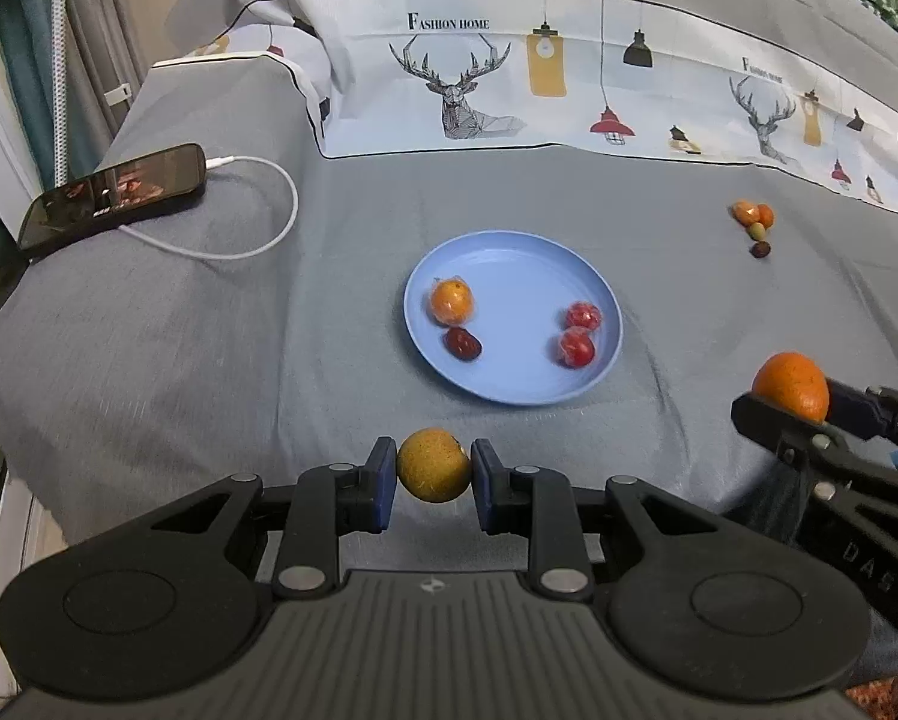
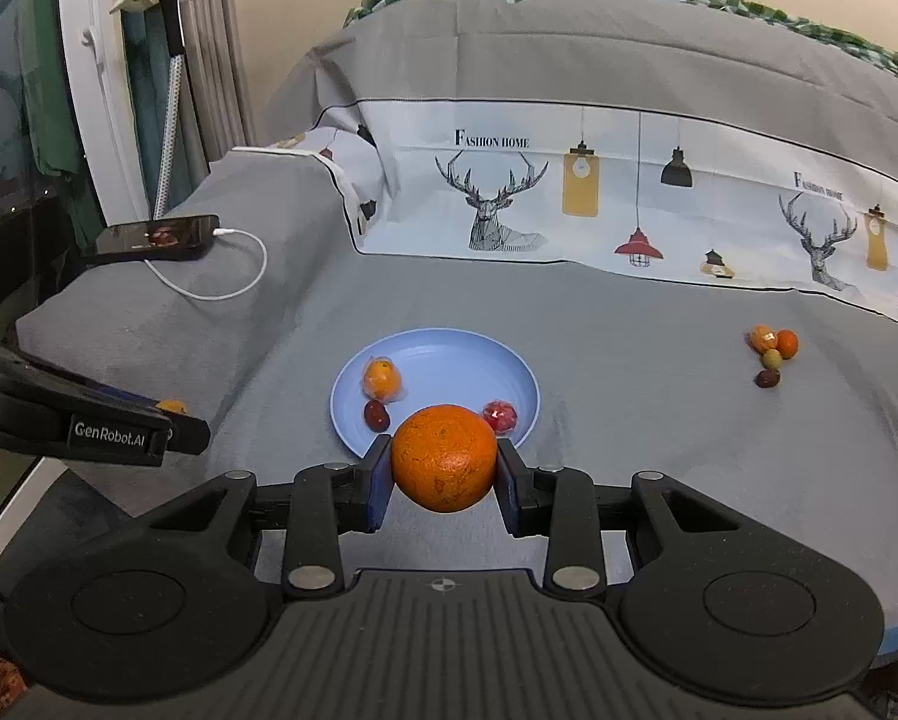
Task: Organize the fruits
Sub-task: 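Lower the yellow fruit and mandarin over the blue plate with both tools, then open both tools to drop the yellow fruit and mandarin onto the plate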
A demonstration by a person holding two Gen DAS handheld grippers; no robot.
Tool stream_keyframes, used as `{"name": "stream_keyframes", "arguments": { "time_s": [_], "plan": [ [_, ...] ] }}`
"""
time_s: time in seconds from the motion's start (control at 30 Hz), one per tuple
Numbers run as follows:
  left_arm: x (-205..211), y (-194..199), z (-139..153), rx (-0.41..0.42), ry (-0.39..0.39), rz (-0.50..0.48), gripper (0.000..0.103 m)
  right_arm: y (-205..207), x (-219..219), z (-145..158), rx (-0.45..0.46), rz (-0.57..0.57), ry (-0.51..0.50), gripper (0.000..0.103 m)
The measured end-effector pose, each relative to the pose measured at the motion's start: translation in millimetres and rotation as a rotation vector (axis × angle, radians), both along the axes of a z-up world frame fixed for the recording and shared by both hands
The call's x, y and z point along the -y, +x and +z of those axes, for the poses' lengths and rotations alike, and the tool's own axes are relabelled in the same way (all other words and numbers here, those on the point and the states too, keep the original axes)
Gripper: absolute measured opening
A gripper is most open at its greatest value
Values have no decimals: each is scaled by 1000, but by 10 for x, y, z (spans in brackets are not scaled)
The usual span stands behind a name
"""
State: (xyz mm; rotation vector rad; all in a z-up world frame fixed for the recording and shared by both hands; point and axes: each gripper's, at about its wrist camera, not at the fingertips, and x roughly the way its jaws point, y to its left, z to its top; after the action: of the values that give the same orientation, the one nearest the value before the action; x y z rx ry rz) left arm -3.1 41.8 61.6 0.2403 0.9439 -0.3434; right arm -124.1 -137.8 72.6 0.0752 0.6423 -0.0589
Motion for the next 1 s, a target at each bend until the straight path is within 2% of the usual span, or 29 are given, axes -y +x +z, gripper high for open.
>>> {"name": "stream_keyframes", "arguments": {
  "time_s": [0.43,0.77,1.0],
  "plan": [
    [431,920,-270,-34,51,-11,29,830,169,-328,-70,10,11,36],
    [798,1566,-727,-79,105,-24,29,1413,293,-785,-142,14,-14,36],
    [979,1867,-992,-86,142,-41,29,1728,379,-1024,-179,29,-23,36]
  ]
}}
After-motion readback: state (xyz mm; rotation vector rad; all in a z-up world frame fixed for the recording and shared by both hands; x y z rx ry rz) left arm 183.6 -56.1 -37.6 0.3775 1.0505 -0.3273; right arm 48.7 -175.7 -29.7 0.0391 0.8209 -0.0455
